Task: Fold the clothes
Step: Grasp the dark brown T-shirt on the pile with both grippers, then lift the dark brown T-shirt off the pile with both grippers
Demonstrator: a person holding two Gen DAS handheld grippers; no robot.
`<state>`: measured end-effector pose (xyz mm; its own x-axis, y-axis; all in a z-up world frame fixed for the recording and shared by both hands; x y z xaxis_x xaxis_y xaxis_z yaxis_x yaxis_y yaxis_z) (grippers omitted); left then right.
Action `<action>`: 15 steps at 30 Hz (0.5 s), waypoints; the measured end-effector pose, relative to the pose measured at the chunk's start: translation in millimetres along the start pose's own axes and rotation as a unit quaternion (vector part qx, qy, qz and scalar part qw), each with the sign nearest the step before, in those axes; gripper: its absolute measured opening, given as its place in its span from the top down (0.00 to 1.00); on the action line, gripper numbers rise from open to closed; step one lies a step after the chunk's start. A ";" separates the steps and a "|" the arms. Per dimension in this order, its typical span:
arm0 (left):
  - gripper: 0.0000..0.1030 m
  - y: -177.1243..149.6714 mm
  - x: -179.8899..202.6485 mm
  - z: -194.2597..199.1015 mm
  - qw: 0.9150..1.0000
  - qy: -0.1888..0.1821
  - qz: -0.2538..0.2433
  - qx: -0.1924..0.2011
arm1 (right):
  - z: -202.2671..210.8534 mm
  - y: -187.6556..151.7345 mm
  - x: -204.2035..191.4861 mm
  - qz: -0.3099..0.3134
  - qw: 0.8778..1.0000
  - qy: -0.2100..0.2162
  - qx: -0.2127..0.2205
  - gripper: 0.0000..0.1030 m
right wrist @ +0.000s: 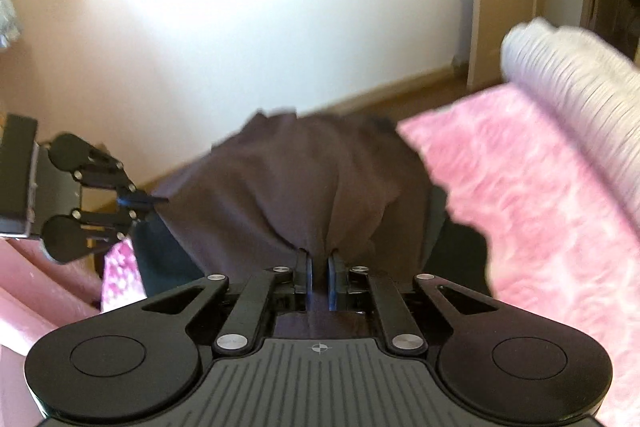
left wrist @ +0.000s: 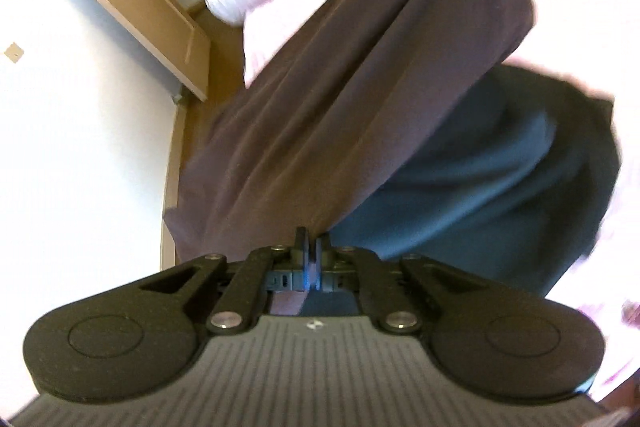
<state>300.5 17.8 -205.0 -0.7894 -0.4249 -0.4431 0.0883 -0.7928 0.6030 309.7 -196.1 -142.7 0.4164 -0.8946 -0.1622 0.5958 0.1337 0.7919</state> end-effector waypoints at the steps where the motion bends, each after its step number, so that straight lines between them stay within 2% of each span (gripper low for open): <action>1: 1.00 11.8 7.6 9.7 1.000 -0.001 -0.002 0.009 | 19.1 2.8 1.3 0.006 1.000 -0.003 0.011 0.95; 5: 1.00 74.7 75.9 53.6 0.998 -0.024 -0.024 0.051 | 104.4 -4.8 12.8 0.009 0.999 -0.025 0.048 0.95; 10: 1.00 156.1 192.0 98.4 0.992 -0.083 -0.028 0.093 | 234.3 -62.2 55.1 -0.030 0.994 -0.088 0.065 0.95; 13: 1.00 205.4 275.7 119.0 0.983 -0.135 -0.029 0.119 | 320.7 -106.7 82.5 -0.064 0.986 -0.137 0.066 0.95; 15: 1.00 242.6 334.0 123.1 0.974 -0.175 -0.029 0.143 | 382.4 -136.5 99.6 -0.086 0.978 -0.178 0.068 0.95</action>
<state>-16.5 -262.7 -125.0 -0.9510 -0.1686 -0.2592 -0.0960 -0.6358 0.7659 7.2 -466.5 -41.9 0.0373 -0.9939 -0.1037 0.5299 -0.0683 0.8453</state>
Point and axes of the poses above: each gripper's, at about its wrist camera, not at the fingertips, and z roughly against the way its jaws point, x to its right, y to its top, the point moved 6 cm from there along -z, roughly the way its jaws point, and after that the axes turned 10 degrees about x, right-handed, at the moved point
